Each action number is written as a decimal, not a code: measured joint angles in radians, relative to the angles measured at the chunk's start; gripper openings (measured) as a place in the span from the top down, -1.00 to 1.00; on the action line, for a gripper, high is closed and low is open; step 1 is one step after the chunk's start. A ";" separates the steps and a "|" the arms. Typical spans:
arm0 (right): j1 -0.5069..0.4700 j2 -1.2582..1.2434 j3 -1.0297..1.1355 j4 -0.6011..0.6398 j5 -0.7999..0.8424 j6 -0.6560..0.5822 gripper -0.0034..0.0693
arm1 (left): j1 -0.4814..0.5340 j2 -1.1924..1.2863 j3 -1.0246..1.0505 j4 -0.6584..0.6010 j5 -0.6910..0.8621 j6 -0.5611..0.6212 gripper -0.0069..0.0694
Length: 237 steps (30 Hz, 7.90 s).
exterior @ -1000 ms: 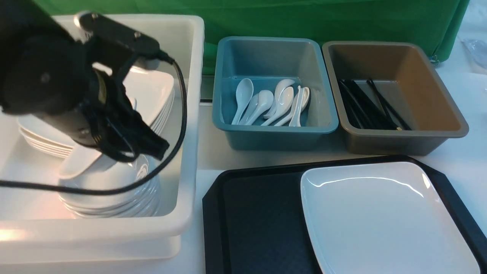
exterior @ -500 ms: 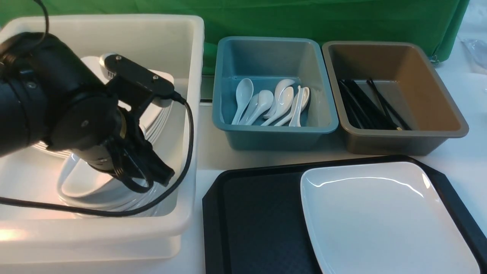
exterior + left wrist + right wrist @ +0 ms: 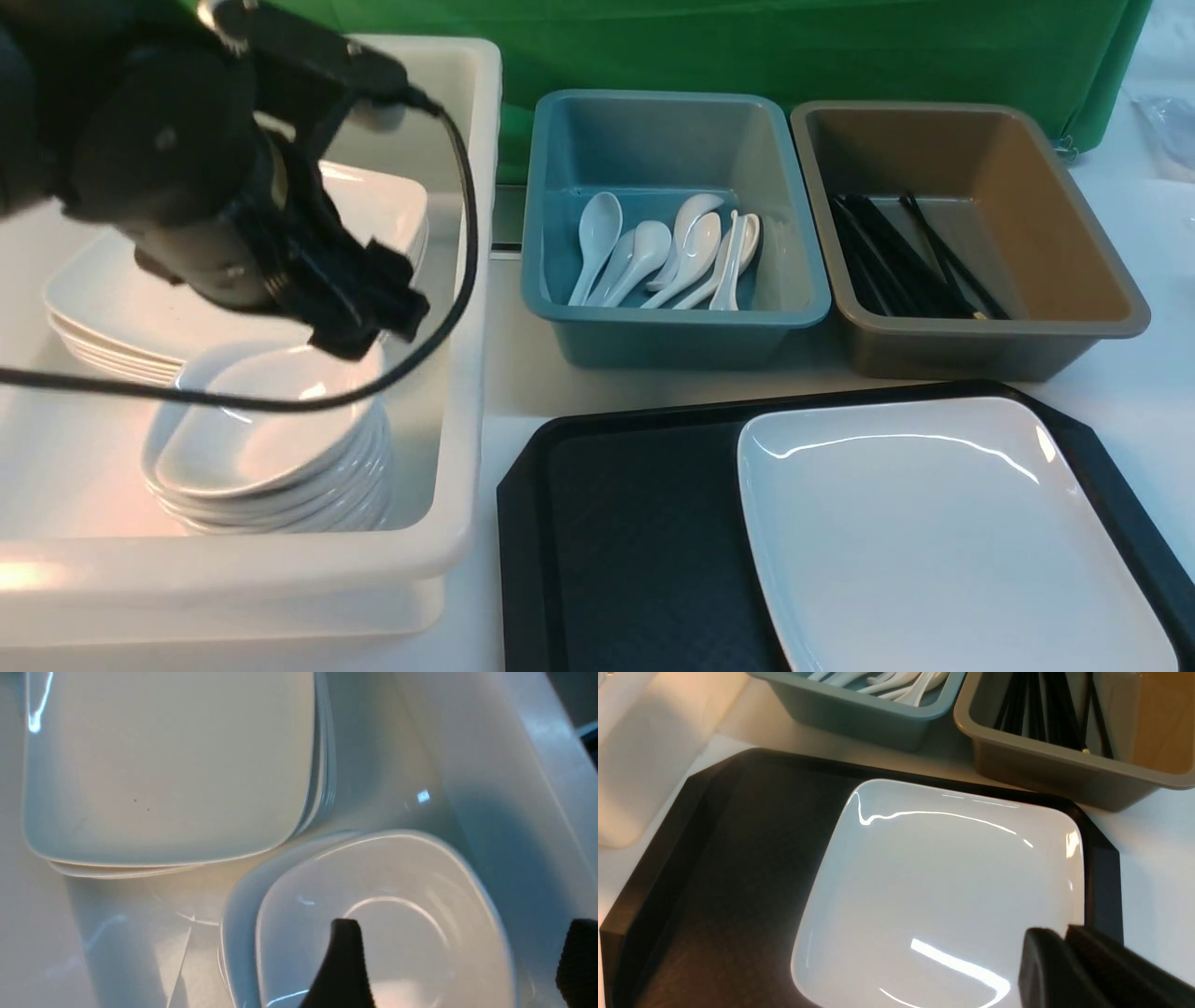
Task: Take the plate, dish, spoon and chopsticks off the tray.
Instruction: Use the left arm to put the small plate into the large storage box on the left, then use the left arm to grab a plate from the dinner plate, then use the left arm to put the plate into the large storage box on the left
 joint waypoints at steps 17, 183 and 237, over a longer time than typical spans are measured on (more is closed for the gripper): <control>0.000 0.000 0.000 0.000 0.000 0.000 0.66 | -0.166 0.016 -0.017 -0.611 -0.215 0.190 0.60; 0.000 0.000 0.000 -0.001 -0.079 -0.024 0.48 | 0.998 0.168 -0.377 -0.998 -0.230 0.485 0.75; 0.000 0.000 0.000 0.000 -0.079 0.061 0.48 | 0.999 0.300 0.052 -0.977 -0.507 0.756 0.00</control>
